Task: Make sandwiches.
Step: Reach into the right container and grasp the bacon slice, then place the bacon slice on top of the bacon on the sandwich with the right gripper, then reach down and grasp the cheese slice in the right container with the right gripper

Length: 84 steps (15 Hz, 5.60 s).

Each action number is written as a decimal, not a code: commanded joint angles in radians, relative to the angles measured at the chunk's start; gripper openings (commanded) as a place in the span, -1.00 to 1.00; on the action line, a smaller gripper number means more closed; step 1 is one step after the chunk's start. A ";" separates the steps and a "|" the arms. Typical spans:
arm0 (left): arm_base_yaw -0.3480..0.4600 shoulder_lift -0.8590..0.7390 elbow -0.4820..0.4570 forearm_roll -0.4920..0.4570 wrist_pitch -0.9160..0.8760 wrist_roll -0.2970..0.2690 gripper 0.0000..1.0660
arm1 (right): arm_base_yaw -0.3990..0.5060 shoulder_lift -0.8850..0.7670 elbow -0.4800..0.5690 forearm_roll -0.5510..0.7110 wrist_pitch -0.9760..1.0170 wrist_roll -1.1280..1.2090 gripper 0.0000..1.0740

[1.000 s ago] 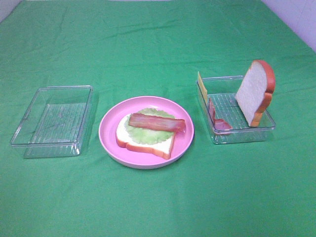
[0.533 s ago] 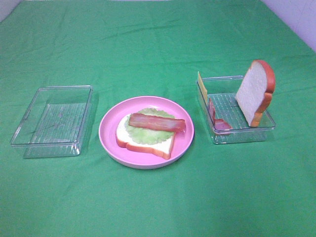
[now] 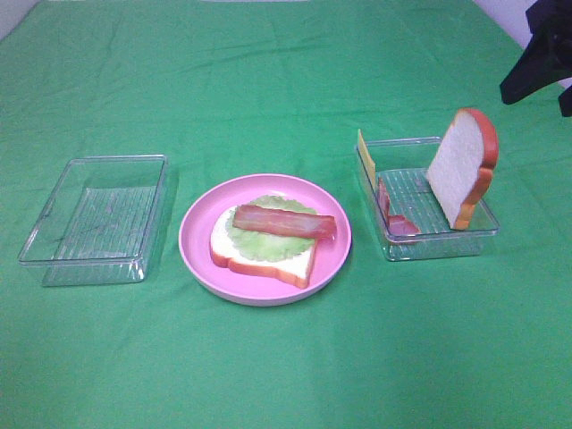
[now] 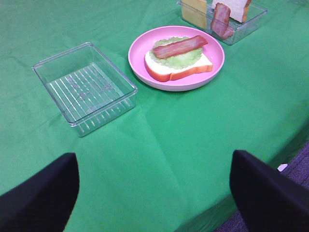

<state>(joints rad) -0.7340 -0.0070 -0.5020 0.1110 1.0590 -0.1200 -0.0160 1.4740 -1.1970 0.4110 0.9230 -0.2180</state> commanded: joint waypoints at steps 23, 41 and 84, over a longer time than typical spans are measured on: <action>-0.007 -0.007 0.002 -0.007 -0.009 0.002 0.51 | 0.322 0.579 -0.311 -0.125 0.048 0.191 -1.00; -0.007 -0.007 0.002 -0.007 -0.009 0.002 0.51 | 0.448 0.406 -0.311 0.504 0.089 -0.190 -1.00; -0.007 -0.007 0.002 -0.007 -0.009 0.002 0.51 | 0.399 0.763 -0.638 -0.350 0.086 0.337 0.09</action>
<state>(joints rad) -0.7340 -0.0070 -0.5020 0.1110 1.0590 -0.1160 0.3880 2.2350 -1.8300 0.0690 1.0170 0.1260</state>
